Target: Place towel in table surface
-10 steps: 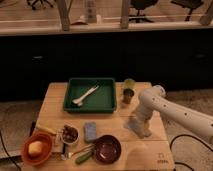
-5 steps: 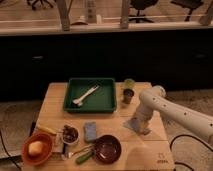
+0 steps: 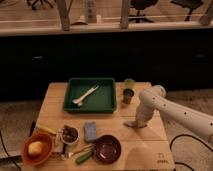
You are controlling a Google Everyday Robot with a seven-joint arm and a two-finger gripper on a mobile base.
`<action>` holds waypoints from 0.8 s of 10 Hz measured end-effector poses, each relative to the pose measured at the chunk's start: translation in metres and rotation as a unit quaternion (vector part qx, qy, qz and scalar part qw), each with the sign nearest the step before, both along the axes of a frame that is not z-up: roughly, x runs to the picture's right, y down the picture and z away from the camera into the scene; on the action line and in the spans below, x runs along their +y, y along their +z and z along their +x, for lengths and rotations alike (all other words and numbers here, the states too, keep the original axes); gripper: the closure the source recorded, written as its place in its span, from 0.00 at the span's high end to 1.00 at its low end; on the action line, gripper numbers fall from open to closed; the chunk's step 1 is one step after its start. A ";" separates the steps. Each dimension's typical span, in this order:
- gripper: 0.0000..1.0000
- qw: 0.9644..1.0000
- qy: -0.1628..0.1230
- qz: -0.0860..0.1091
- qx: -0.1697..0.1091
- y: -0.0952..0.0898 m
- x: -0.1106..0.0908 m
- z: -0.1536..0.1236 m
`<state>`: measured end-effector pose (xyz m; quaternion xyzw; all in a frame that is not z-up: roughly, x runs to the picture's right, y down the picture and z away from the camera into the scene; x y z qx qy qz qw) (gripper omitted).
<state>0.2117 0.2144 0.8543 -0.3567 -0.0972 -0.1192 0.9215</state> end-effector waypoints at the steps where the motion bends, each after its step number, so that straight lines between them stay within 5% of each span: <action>1: 0.00 1.000 -0.005 0.005 -0.004 0.000 -0.007 -0.006; 8: 0.00 0.999 -0.027 0.026 -0.009 -0.012 -0.039 -0.013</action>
